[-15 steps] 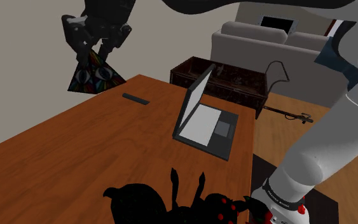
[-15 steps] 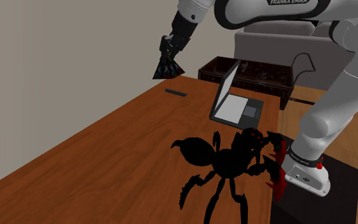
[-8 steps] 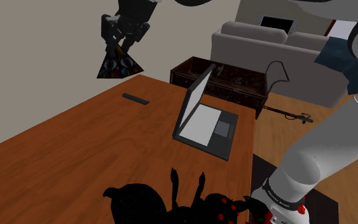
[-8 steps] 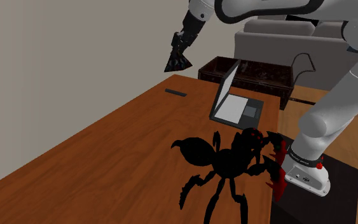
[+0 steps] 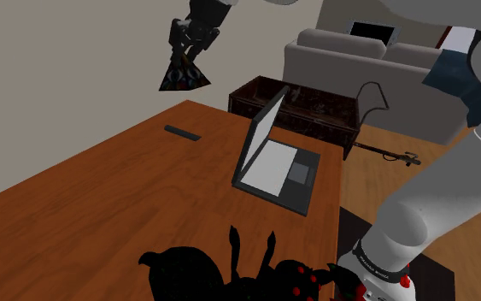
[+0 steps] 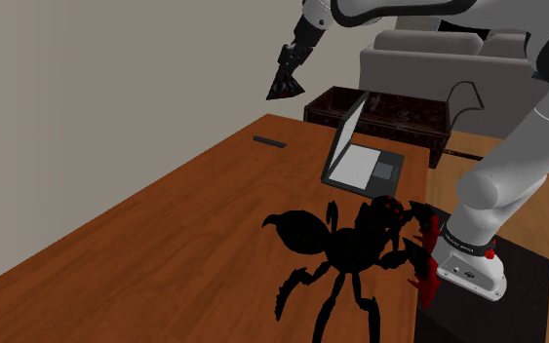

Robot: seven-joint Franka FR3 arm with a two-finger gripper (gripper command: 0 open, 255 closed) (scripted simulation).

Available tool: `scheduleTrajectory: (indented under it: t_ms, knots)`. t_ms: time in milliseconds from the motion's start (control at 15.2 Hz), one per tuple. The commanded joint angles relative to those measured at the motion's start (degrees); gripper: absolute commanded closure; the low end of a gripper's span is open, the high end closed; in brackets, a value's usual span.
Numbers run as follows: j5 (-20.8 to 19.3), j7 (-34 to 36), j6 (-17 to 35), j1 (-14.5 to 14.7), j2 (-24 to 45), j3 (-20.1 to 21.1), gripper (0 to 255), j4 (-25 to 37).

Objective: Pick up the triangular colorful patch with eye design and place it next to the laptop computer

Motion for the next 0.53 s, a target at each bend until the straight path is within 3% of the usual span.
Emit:
scheduleTrajectory:
  t_ms: [0, 462]
  knots:
    - [1.2, -3.3, -0.3, -0.8, 0.4, -1.9, 255, 0.3]
    - [2.9, -12.0, -1.5, -3.9, 4.8, -6.6, 255, 4.3]
